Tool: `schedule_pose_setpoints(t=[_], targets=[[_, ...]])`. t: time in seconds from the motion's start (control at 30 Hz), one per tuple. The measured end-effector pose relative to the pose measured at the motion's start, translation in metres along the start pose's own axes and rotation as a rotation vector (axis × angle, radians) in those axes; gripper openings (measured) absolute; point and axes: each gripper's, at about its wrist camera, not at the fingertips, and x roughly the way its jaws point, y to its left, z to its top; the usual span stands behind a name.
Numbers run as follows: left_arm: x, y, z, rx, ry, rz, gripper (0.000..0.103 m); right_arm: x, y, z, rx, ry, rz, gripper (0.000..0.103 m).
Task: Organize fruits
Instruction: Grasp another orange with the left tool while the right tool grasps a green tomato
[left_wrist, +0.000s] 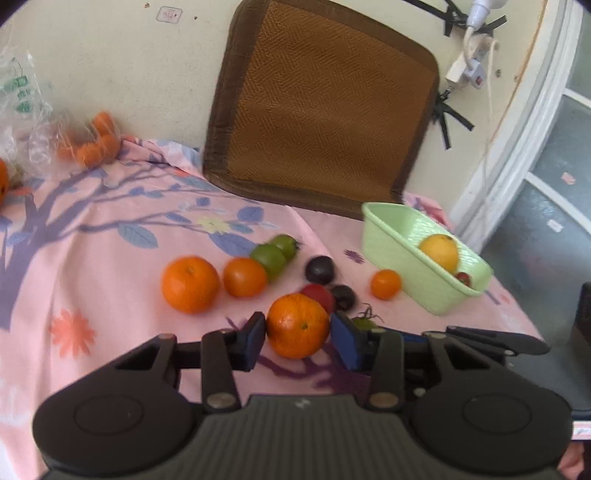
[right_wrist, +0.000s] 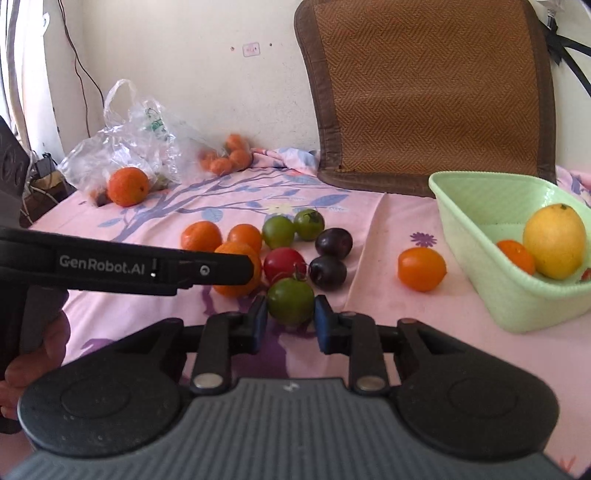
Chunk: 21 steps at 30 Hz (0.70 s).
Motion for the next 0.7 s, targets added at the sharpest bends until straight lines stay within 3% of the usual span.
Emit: schedule_pose_setpoints(t=[0.17, 0.33, 0.4, 0.5, 0.7], targets=[[-0.034, -0.035, -0.032, 0.07, -0.013, -0.029, 0.039, -0.052, 0.001, -0.033, 0.009, -0.05, -0.064, 0.03], [-0.053, -0.083, -0.064, 0.183, -0.005, -0.091, 0.039, -0.105, -0.008, -0.072, 0.051, -0.099, -0.19, 0.03], [-0.053, -0.104, -0.074, 0.241, -0.004, -0.118, 0.039, -0.122, -0.015, -0.085, 0.065, -0.116, -0.244, 0.03], [-0.044, -0.131, -0.083, 0.307, 0.017, -0.148, 0.027, -0.141, -0.024, -0.1, 0.068, -0.137, -0.313, 0.03], [-0.029, -0.158, -0.097, 0.369, 0.019, -0.142, 0.029, -0.15, -0.035, -0.12, 0.1, -0.128, -0.363, 0.031]])
